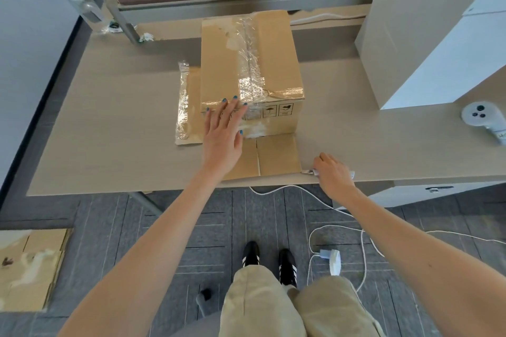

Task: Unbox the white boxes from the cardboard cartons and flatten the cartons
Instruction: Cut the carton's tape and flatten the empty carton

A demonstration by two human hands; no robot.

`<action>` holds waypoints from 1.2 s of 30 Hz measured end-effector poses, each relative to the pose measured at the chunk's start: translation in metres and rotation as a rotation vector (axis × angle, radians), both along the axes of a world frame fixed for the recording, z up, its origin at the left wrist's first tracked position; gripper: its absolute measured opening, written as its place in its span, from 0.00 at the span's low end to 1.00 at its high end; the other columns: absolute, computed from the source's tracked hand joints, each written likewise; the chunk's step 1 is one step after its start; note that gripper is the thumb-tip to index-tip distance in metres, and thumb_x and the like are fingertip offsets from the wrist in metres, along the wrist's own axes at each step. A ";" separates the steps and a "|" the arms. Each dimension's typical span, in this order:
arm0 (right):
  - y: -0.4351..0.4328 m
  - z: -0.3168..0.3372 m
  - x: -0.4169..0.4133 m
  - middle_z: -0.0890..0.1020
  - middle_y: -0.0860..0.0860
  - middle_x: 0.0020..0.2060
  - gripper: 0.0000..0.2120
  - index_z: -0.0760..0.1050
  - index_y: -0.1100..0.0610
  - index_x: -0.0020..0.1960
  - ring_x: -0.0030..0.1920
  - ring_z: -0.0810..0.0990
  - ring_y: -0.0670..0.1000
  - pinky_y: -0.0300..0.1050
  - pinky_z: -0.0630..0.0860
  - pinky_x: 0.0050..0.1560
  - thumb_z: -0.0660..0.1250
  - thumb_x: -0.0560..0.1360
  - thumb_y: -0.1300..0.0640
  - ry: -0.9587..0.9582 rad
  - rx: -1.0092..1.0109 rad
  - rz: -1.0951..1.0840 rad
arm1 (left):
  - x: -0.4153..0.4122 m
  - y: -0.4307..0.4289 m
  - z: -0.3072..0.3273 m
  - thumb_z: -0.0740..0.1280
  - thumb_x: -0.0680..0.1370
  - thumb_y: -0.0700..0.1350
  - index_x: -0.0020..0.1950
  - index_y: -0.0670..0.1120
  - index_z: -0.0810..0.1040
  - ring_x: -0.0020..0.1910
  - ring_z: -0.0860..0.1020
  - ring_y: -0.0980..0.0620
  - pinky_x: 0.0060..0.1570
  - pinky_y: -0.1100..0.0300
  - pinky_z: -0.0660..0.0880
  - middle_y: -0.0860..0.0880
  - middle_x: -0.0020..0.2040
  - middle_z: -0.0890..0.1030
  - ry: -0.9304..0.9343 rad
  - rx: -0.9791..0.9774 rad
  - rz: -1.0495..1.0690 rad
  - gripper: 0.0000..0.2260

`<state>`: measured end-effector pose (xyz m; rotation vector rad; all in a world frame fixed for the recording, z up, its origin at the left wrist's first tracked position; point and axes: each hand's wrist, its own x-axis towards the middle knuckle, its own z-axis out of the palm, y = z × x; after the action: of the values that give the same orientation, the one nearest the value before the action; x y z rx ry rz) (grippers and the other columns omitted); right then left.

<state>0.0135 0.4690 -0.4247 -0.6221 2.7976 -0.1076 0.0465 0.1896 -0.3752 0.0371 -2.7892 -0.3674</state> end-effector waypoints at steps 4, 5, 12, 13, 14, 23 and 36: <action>0.000 0.011 -0.001 0.73 0.54 0.52 0.14 0.70 0.61 0.56 0.54 0.72 0.55 0.45 0.68 0.45 0.60 0.73 0.71 -0.016 -0.039 -0.059 | 0.000 0.002 0.002 0.64 0.77 0.38 0.75 0.49 0.67 0.78 0.58 0.47 0.77 0.45 0.50 0.50 0.78 0.64 0.003 0.001 0.018 0.26; -0.002 0.016 -0.002 0.72 0.54 0.52 0.12 0.69 0.61 0.56 0.54 0.72 0.55 0.46 0.67 0.43 0.60 0.73 0.70 -0.026 -0.069 -0.072 | -0.001 0.003 0.004 0.64 0.77 0.38 0.74 0.49 0.68 0.77 0.60 0.46 0.77 0.45 0.51 0.50 0.76 0.66 0.009 0.002 0.025 0.25; -0.034 0.058 -0.014 0.71 0.49 0.46 0.08 0.70 0.59 0.51 0.42 0.70 0.49 0.38 0.63 0.35 0.66 0.74 0.63 -0.042 -0.482 -0.045 | -0.017 -0.005 0.031 0.62 0.78 0.38 0.67 0.48 0.73 0.63 0.69 0.43 0.63 0.50 0.64 0.49 0.65 0.74 -0.022 -0.023 0.004 0.17; -0.040 0.063 -0.016 0.72 0.50 0.45 0.07 0.70 0.59 0.50 0.41 0.71 0.49 0.36 0.63 0.34 0.66 0.74 0.62 -0.032 -0.532 -0.038 | -0.021 -0.008 0.033 0.62 0.78 0.38 0.67 0.48 0.73 0.61 0.70 0.43 0.61 0.50 0.65 0.48 0.64 0.74 -0.028 -0.018 -0.008 0.17; -0.045 0.067 -0.017 0.73 0.50 0.44 0.06 0.70 0.58 0.48 0.39 0.72 0.50 0.37 0.64 0.33 0.66 0.74 0.62 -0.021 -0.576 -0.034 | -0.024 -0.012 0.035 0.63 0.78 0.38 0.67 0.47 0.73 0.61 0.71 0.43 0.60 0.50 0.66 0.47 0.63 0.74 -0.034 -0.015 -0.016 0.17; -0.081 0.096 -0.031 0.76 0.45 0.41 0.03 0.72 0.54 0.48 0.37 0.74 0.50 0.42 0.69 0.33 0.63 0.75 0.59 0.043 -0.644 0.050 | -0.046 -0.050 0.034 0.63 0.83 0.45 0.74 0.47 0.69 0.77 0.59 0.36 0.73 0.43 0.61 0.40 0.77 0.64 -0.223 -0.006 -0.092 0.19; -0.117 0.084 -0.046 0.78 0.47 0.47 0.04 0.73 0.57 0.50 0.40 0.76 0.53 0.49 0.74 0.35 0.63 0.75 0.61 0.093 -0.612 0.131 | -0.054 -0.063 0.024 0.55 0.82 0.49 0.67 0.44 0.72 0.60 0.77 0.33 0.54 0.43 0.78 0.35 0.64 0.76 -0.071 -0.367 -0.205 0.17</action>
<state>-0.0325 0.3523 -0.3403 -0.9573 2.7858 -0.9516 -0.0077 0.1263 -0.3514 -0.3278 -2.8923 0.1063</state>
